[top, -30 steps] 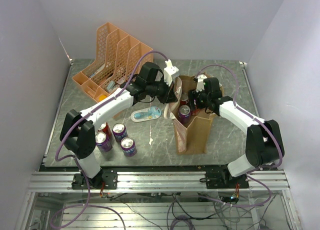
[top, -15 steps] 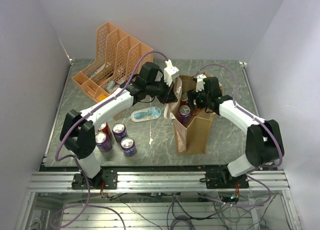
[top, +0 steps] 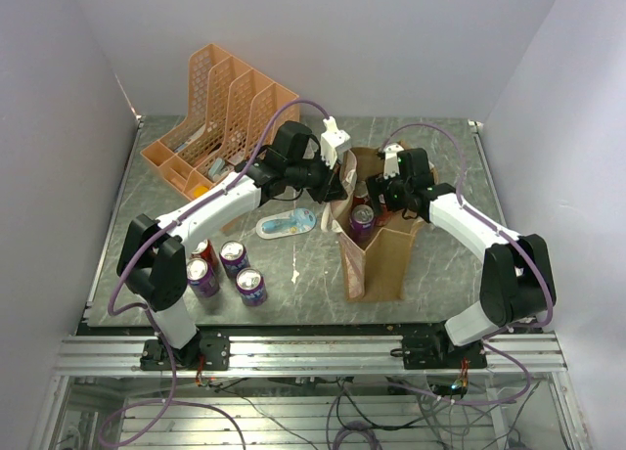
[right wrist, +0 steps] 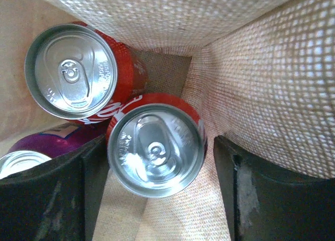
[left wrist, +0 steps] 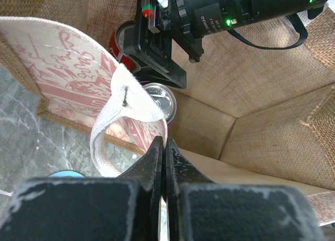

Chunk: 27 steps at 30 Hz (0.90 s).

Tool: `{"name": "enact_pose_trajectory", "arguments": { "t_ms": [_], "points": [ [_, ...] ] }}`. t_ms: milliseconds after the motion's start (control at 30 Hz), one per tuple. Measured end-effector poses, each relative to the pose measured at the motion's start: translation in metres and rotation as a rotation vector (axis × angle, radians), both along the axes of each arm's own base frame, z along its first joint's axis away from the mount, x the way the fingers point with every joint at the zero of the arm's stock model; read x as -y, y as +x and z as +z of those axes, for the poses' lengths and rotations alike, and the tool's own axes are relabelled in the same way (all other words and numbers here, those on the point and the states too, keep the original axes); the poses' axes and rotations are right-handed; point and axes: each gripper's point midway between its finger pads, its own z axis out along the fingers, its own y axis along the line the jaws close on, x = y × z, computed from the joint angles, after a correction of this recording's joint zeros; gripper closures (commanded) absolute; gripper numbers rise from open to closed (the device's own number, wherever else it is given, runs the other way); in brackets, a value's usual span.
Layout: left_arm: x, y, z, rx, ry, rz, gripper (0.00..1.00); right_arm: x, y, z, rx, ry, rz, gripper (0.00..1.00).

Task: Place the beverage into the canvas bag
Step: Place the drink in the canvas bag.

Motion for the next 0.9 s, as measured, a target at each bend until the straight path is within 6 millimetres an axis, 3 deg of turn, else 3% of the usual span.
{"name": "enact_pose_trajectory", "arguments": {
  "t_ms": [133,300,667,900],
  "points": [
    [0.000,0.000,0.000,0.003,0.001,-0.002,0.93,0.000,0.001,0.004,0.001,-0.005,0.010,0.55],
    [0.000,0.000,0.000,0.009,0.005,-0.006,0.93,0.001,0.000,0.007,-0.009,-0.022,0.026,0.68],
    [-0.001,0.001,-0.001,0.017,0.012,-0.008,0.93,0.013,0.003,0.013,0.007,-0.116,0.030,0.78],
    [-0.002,0.001,-0.002,0.018,0.016,-0.005,0.93,0.018,0.005,0.014,0.015,-0.145,0.027,0.72]
  ]
}}
